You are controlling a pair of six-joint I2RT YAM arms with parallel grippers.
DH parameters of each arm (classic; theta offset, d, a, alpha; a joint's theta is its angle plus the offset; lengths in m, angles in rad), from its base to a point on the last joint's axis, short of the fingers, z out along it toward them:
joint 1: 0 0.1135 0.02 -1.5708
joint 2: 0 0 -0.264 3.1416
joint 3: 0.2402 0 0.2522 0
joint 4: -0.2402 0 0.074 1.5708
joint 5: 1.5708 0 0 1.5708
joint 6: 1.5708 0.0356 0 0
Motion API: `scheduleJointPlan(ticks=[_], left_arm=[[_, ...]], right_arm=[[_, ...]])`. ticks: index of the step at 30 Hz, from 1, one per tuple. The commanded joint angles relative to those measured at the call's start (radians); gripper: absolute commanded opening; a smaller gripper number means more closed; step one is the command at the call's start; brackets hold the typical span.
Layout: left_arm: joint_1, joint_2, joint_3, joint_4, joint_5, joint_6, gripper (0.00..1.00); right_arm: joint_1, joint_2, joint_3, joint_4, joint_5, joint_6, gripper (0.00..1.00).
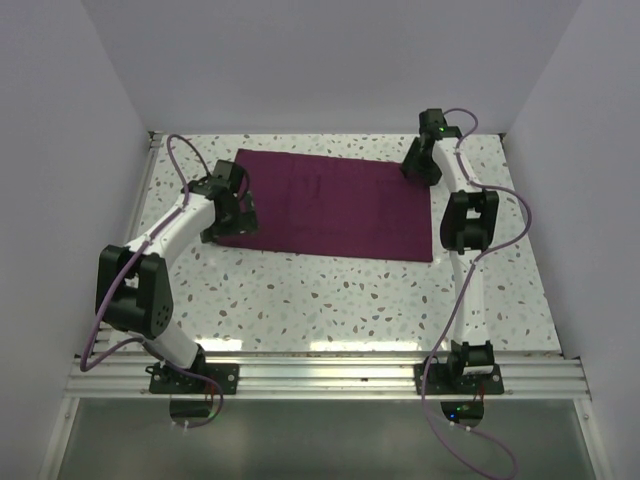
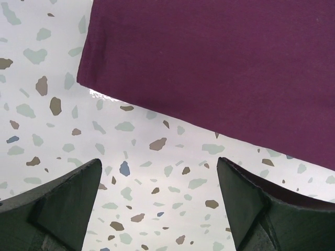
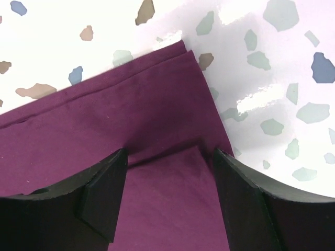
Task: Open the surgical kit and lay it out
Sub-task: Open the surgical kit at the center of the board.
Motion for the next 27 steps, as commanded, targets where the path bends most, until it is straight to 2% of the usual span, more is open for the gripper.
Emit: scheduleJointPlan(ticks=[1,4,8,11,22,25,27], left_arm=[[0.01,-0.041,-0.013,-0.021,-0.036,-0.012,0.95],[0.01,-0.042,-0.016,-0.025,-0.046,-0.014,0.95],[0.012,-0.044,-0.015,-0.032,-0.057,-0.014,0.95],[0.012,-0.053,-0.018,-0.032,-0.065,-0.012,0.95],[0.012,-0.064,-0.039,-0.001,-0.047,0.0,0.95],[0.012,-0.068,-0.049,0.01,-0.039,0.002,0.95],[0.012,-0.073,-0.059,0.017,-0.034,0.003,0.95]], right_arm=[[-0.005,0.028,0.038,0.021,0.001,0.008,0.68],[-0.008,0.034,0.036,0.018,0.016,0.011,0.58],[-0.007,0.016,0.013,0.013,0.029,0.015,0.39],[-0.008,-0.001,0.0,0.004,0.042,0.014,0.3],[-0.007,-0.091,-0.028,-0.048,0.081,-0.016,0.2],[-0.007,-0.119,-0.033,-0.063,0.088,-0.028,0.15],[-0.005,-0.133,-0.033,-0.074,0.098,-0.036,0.07]])
